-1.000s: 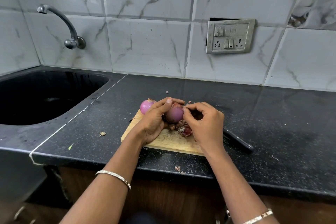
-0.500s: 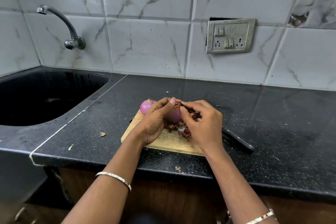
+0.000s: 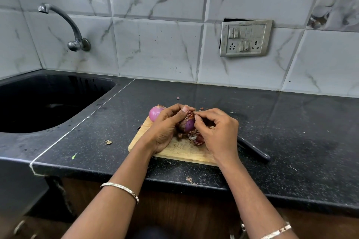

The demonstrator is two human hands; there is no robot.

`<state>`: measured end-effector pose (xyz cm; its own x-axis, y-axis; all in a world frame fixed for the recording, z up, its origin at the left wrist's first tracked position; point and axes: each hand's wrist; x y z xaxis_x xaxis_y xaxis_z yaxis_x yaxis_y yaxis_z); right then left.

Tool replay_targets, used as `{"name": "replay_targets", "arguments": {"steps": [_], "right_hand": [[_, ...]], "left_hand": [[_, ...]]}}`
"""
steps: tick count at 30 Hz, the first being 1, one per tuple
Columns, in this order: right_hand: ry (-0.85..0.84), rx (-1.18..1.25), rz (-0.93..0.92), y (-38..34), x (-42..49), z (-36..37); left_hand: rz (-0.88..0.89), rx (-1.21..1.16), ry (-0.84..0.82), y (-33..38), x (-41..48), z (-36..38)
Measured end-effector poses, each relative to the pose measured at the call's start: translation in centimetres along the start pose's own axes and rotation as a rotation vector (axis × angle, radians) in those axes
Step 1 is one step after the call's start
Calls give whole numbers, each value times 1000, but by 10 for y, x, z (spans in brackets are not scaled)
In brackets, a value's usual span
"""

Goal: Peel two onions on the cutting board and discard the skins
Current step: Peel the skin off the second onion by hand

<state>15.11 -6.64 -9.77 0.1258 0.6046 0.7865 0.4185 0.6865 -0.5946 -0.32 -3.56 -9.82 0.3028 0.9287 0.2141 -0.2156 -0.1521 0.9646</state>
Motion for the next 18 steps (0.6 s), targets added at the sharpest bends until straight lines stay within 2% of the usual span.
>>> {"name": "replay_targets", "arguments": {"steps": [10, 18], "right_hand": [[6, -159, -1, 1, -2, 2], [40, -74, 112, -2, 1, 0]], "left_hand": [[14, 30, -3, 2, -1, 4], [5, 65, -13, 2, -2, 0]]}}
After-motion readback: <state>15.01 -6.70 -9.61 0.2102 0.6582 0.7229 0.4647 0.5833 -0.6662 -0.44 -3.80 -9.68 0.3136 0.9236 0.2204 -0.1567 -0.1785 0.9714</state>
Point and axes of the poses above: each hand's wrist, its own x-axis towards the middle knuckle, its own z-axis out of the palm, y = z × x, and after that the axes turned 8 degrees about x, right-handed
